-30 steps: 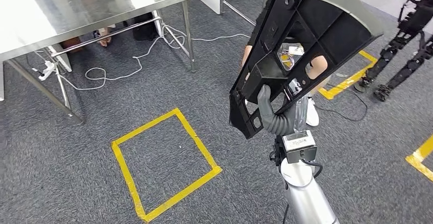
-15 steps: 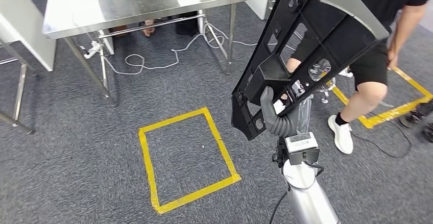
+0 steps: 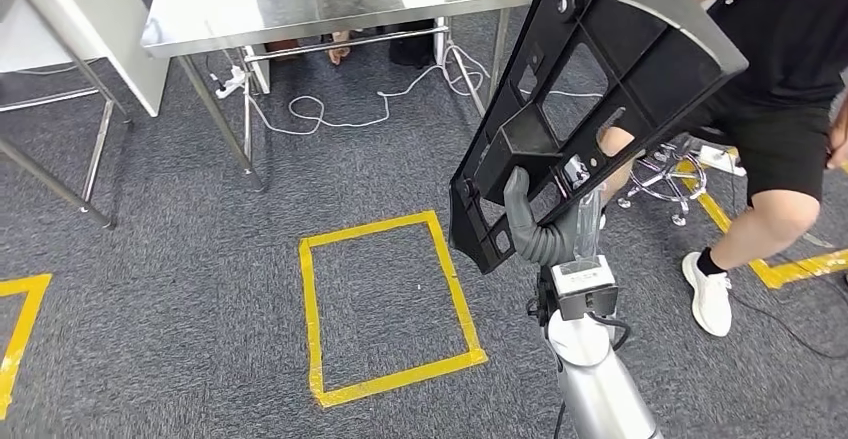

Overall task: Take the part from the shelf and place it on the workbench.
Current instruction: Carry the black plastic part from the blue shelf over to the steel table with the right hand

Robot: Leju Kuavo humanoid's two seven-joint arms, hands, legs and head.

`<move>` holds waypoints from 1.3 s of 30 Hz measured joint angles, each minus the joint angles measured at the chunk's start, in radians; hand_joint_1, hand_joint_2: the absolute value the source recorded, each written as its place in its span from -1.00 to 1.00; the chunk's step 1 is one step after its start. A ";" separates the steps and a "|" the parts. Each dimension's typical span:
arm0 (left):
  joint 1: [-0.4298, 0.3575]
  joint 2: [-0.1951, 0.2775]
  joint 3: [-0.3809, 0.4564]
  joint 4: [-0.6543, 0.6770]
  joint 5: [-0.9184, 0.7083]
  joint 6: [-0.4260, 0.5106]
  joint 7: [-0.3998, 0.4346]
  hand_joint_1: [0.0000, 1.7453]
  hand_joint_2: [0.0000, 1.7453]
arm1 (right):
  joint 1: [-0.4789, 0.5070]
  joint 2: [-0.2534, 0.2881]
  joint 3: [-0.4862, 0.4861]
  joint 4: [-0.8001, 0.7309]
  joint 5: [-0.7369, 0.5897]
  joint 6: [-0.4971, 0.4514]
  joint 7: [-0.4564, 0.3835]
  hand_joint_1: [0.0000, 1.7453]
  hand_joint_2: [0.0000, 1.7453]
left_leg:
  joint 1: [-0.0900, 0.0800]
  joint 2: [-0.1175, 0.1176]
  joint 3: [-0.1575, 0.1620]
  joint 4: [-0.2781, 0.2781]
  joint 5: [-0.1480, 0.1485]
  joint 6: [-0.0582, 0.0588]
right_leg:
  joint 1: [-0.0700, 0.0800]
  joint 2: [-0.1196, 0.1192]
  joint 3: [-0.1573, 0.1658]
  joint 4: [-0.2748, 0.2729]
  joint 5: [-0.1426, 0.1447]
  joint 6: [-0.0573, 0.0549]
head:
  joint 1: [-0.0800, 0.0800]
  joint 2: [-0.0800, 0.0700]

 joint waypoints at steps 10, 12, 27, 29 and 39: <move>-0.007 0.000 -0.002 0.000 0.012 -0.002 -0.006 -1.00 1.00 | 0.011 0.007 -0.001 -0.002 0.010 -0.011 0.003 1.00 1.00 | -0.004 -0.037 0.063 -0.112 0.031 0.040 | -0.001 0.069 -0.108 0.227 -0.104 0.018 | 0.010 0.000; -0.008 -0.001 -0.002 0.000 0.014 -0.011 -0.008 -1.00 1.00 | 0.017 0.006 -0.001 -0.002 0.012 -0.014 0.005 1.00 1.00 | -0.003 -0.054 0.064 -0.111 0.029 0.038 | -0.004 0.074 -0.141 0.265 -0.101 0.031 | 0.010 0.000; -0.004 -0.002 -0.002 0.000 0.030 -0.056 -0.013 -1.00 1.00 | 0.000 0.017 -0.001 0.010 0.019 -0.004 0.019 1.00 1.00 | 0.000 -0.077 0.065 -0.093 0.009 0.033 | -0.015 0.082 -0.029 -0.003 0.033 0.036 | 0.008 0.000; -0.004 -0.001 -0.002 0.000 0.029 -0.058 -0.015 -1.00 1.00 | 0.000 0.017 -0.001 0.013 0.019 -0.004 0.019 1.00 1.00 | 0.000 -0.077 0.064 -0.093 0.008 0.034 | -0.016 0.082 -0.029 -0.003 0.033 0.037 | 0.008 0.000; -0.003 -0.003 -0.003 0.000 0.028 -0.062 -0.016 -1.00 1.00 | -0.008 0.019 -0.001 0.019 0.020 -0.004 0.020 1.00 1.00 | 0.007 -0.068 0.114 -0.159 0.027 0.038 | -0.009 0.079 -0.113 0.166 -0.036 0.034 | 0.016 0.000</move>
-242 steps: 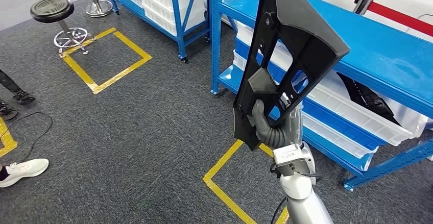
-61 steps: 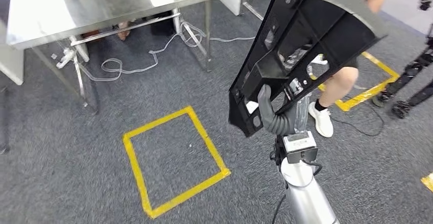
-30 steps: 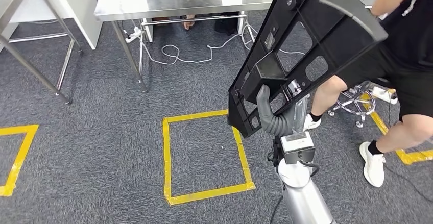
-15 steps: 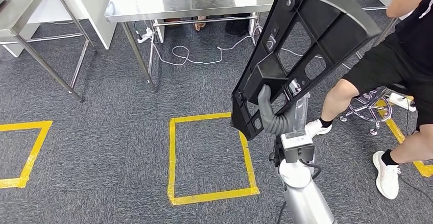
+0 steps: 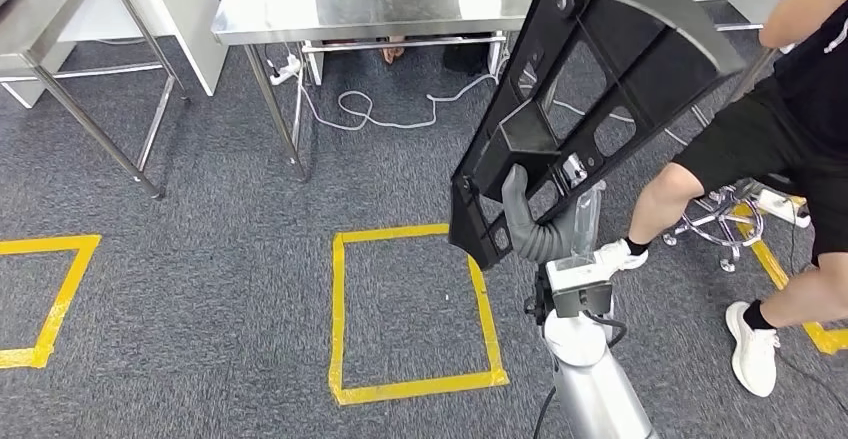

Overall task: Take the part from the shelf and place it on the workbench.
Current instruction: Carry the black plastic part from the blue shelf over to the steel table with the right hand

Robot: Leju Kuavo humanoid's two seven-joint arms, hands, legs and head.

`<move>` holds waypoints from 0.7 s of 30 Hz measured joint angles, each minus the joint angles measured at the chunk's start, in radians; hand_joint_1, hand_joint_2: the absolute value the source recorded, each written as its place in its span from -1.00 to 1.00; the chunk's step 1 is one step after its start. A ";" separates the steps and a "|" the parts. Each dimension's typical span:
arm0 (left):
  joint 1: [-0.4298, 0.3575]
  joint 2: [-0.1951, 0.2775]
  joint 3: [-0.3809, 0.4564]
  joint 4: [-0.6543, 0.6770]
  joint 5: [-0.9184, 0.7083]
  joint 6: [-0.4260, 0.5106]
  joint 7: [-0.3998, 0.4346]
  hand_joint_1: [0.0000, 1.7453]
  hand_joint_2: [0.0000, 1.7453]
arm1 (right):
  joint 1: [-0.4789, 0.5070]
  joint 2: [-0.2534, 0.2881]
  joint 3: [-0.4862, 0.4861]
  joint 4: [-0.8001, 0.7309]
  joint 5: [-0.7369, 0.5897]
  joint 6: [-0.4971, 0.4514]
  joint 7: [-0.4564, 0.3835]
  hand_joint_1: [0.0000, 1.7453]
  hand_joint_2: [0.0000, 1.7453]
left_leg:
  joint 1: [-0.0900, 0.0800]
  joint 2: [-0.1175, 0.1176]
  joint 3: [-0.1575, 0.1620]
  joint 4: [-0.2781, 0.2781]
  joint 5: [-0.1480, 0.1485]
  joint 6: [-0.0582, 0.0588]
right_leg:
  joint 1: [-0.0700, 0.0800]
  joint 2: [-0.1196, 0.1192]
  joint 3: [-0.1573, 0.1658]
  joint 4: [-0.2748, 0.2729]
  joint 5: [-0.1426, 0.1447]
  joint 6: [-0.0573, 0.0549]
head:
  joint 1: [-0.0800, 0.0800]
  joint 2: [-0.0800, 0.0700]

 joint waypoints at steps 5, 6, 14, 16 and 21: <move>0.001 -0.001 -0.002 0.000 0.000 -0.001 0.009 -1.00 1.00 | 0.007 -0.003 0.000 0.004 0.005 0.000 0.003 1.00 1.00 | 0.009 -0.007 0.000 0.028 -0.026 -0.026 | -0.019 0.001 0.016 -0.084 0.069 0.047 | 0.001 0.000; 0.000 0.000 -0.002 0.000 0.000 -0.001 0.011 -1.00 1.00 | 0.007 -0.002 0.000 0.005 0.007 0.000 0.004 1.00 1.00 | 0.009 -0.008 -0.003 0.041 -0.037 -0.034 | -0.020 0.003 0.040 -0.133 0.085 0.050 | 0.003 0.000; -0.002 0.000 -0.007 0.001 0.002 0.001 0.014 -1.00 1.00 | 0.000 0.009 -0.002 0.006 0.016 0.002 0.015 1.00 1.00 | 0.014 0.017 -0.069 0.186 -0.121 -0.069 | -0.012 0.008 0.073 -0.159 0.073 -0.021 | -0.005 0.000; -0.001 0.000 -0.008 0.001 0.002 0.001 0.015 -1.00 1.00 | 0.000 0.011 -0.002 0.006 0.016 0.002 0.016 1.00 1.00 | 0.014 0.025 -0.152 0.321 -0.165 -0.070 | -0.005 0.006 0.078 -0.158 0.066 -0.030 | -0.006 0.000; 0.000 0.002 -0.008 0.001 0.002 0.000 0.032 -1.00 1.00 | 0.000 0.013 -0.002 0.007 0.016 0.003 0.016 1.00 1.00 | -0.007 0.029 -0.123 0.175 -0.032 -0.018 | 0.014 0.005 0.106 -0.162 0.044 -0.037 | -0.004 0.000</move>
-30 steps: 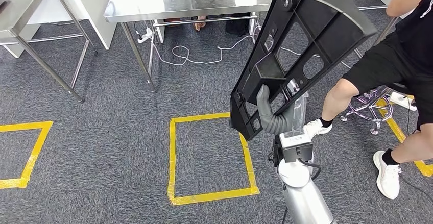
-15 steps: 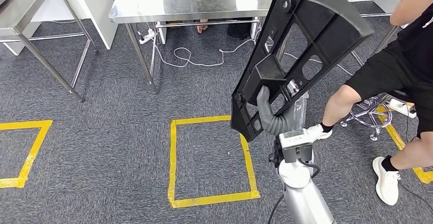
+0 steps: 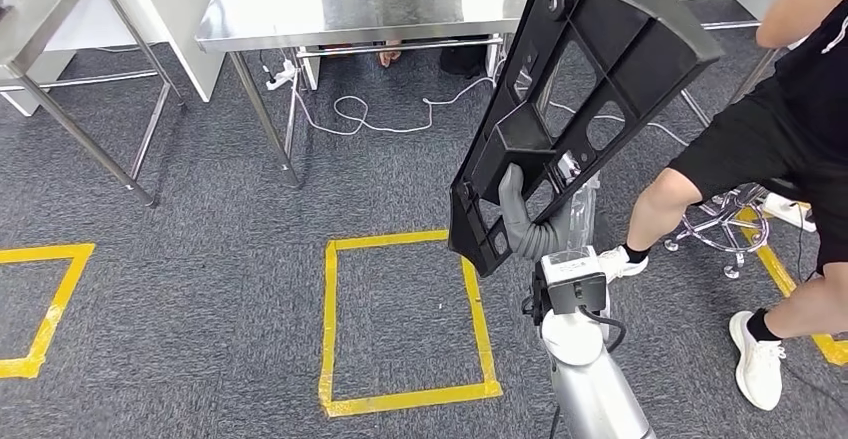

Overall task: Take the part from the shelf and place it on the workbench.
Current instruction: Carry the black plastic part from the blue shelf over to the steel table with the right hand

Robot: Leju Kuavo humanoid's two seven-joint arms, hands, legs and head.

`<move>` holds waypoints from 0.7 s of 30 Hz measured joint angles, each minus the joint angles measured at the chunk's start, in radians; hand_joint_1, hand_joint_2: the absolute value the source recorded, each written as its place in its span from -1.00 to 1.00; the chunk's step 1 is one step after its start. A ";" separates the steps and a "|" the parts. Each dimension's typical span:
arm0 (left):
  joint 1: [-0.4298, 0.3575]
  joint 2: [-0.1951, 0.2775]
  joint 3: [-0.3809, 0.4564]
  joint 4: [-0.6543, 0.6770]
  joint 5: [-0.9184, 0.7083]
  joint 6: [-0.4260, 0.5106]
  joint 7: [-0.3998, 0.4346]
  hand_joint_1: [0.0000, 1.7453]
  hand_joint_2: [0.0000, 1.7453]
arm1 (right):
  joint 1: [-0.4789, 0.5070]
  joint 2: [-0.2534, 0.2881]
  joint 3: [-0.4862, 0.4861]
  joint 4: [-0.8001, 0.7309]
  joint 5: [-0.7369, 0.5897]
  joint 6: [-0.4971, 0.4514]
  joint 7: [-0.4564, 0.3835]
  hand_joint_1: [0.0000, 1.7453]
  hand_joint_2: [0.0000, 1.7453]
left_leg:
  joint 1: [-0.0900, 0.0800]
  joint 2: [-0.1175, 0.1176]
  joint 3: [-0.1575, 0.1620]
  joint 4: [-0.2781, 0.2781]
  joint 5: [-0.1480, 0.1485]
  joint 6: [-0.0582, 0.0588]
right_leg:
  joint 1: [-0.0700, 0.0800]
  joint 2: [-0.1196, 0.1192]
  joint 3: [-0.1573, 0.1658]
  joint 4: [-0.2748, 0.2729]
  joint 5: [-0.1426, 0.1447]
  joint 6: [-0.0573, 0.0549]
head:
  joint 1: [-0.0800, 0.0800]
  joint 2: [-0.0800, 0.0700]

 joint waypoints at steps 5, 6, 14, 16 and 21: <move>-0.003 0.004 -0.004 0.001 0.000 -0.001 0.017 -1.00 1.00 | 0.001 0.002 -0.001 0.002 0.000 0.001 0.000 1.00 1.00 | -0.026 0.003 0.067 -0.121 0.022 0.043 | -0.004 -0.004 0.024 0.001 0.002 0.032 | 0.004 0.000; -0.003 0.004 -0.005 0.001 0.000 -0.001 0.018 -1.00 1.00 | 0.001 0.001 -0.001 0.002 0.000 0.001 0.000 1.00 1.00 | -0.024 0.001 0.084 -0.135 0.024 0.045 | -0.003 -0.004 0.023 0.016 -0.004 0.037 | 0.005 0.000; -0.001 -0.003 -0.011 0.001 0.000 -0.002 0.027 -1.00 1.00 | 0.003 -0.002 -0.002 0.006 0.000 0.001 0.000 1.00 1.00 | -0.006 -0.014 0.131 -0.143 -0.002 0.019 | -0.025 -0.004 -0.100 0.130 -0.017 0.082 | 0.008 0.000; -0.001 -0.003 -0.011 0.002 0.000 -0.002 0.027 -1.00 1.00 | 0.002 -0.003 -0.002 0.007 0.000 0.001 0.000 1.00 1.00 | -0.002 -0.017 0.141 -0.133 -0.020 0.003 | -0.026 -0.005 -0.062 0.016 0.037 0.094 | 0.010 0.000; -0.002 -0.004 -0.012 0.002 0.000 -0.002 0.027 -1.00 1.00 | 0.002 -0.001 -0.003 0.008 0.001 0.002 0.000 1.00 1.00 | 0.000 -0.011 0.129 -0.093 -0.039 -0.023 | -0.025 -0.004 -0.037 -0.011 0.044 0.032 | 0.002 0.000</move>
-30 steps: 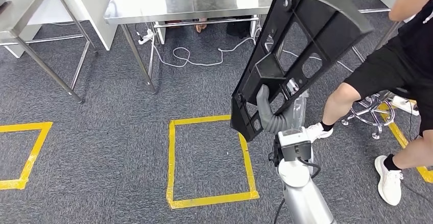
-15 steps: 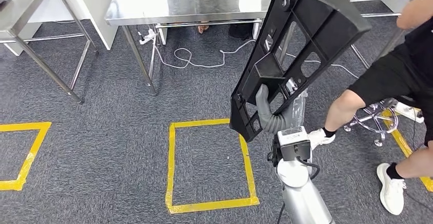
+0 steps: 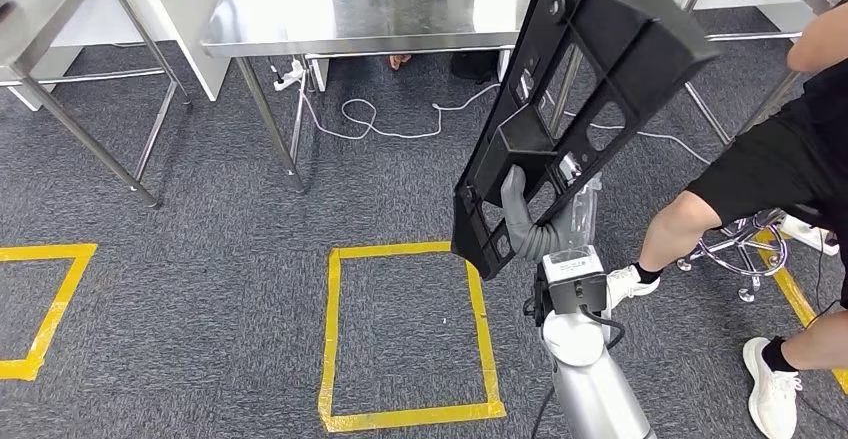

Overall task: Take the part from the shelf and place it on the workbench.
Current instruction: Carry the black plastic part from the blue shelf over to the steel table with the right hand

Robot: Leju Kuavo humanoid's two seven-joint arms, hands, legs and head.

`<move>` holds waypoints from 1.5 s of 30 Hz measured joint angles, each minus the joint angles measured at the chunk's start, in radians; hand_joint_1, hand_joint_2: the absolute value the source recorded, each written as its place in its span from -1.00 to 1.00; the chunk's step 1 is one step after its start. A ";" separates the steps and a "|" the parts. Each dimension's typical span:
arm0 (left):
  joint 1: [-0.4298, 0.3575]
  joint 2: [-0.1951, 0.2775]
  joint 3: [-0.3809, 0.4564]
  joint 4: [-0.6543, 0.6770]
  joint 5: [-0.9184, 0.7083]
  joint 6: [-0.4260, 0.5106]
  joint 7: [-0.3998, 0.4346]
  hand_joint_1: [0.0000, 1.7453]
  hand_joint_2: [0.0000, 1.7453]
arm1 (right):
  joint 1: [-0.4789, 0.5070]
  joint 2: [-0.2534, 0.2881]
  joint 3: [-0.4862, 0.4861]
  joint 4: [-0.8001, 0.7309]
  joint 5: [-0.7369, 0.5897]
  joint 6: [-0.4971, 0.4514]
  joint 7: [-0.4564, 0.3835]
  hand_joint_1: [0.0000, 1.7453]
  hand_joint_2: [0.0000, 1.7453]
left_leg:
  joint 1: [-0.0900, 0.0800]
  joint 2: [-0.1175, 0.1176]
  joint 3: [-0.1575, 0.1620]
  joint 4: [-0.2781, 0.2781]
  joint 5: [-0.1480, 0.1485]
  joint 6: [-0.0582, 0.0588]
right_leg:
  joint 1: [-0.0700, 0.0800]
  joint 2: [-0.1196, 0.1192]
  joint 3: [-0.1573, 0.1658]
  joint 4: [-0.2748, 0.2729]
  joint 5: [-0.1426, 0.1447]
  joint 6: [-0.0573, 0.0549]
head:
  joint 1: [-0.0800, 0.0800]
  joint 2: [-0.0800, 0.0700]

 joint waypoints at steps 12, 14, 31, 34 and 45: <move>0.000 0.001 -0.002 0.002 0.010 0.014 0.007 -1.00 1.00 | -0.002 0.017 0.000 -0.003 0.014 0.015 0.013 1.00 1.00 | -0.013 0.010 -0.108 -0.001 0.069 0.028 | 0.011 0.005 0.082 -0.006 -0.068 -0.007 | -0.003 0.000; 0.001 0.001 -0.002 0.002 0.011 0.014 0.007 -1.00 1.00 | -0.002 0.019 0.000 -0.004 0.015 0.015 0.015 1.00 1.00 | -0.017 0.006 -0.096 -0.014 0.061 0.040 | 0.018 0.005 0.092 0.001 -0.066 0.010 | -0.004 0.000; 0.003 -0.005 -0.003 0.002 0.011 0.014 0.006 -1.00 1.00 | 0.008 0.014 -0.002 -0.010 0.017 0.015 0.017 1.00 1.00 | -0.024 -0.004 0.023 0.006 -0.040 0.024 | 0.012 0.003 0.001 -0.013 0.001 -0.022 | -0.004 0.000; 0.001 -0.006 -0.004 0.002 0.010 0.014 0.005 -1.00 1.00 | 0.010 0.017 -0.002 -0.014 0.018 0.014 0.017 1.00 1.00 | -0.009 0.004 -0.074 0.167 -0.085 -0.001 | 0.008 0.002 0.032 -0.015 -0.021 -0.033 | -0.009 0.000; 0.005 -0.007 -0.006 0.002 0.012 0.015 0.004 -1.00 1.00 | 0.012 0.015 -0.009 -0.013 0.016 -0.006 0.026 1.00 1.00 | 0.007 0.016 -0.117 0.006 0.082 0.012 | 0.003 0.007 0.144 -0.020 -0.112 0.029 | -0.012 0.000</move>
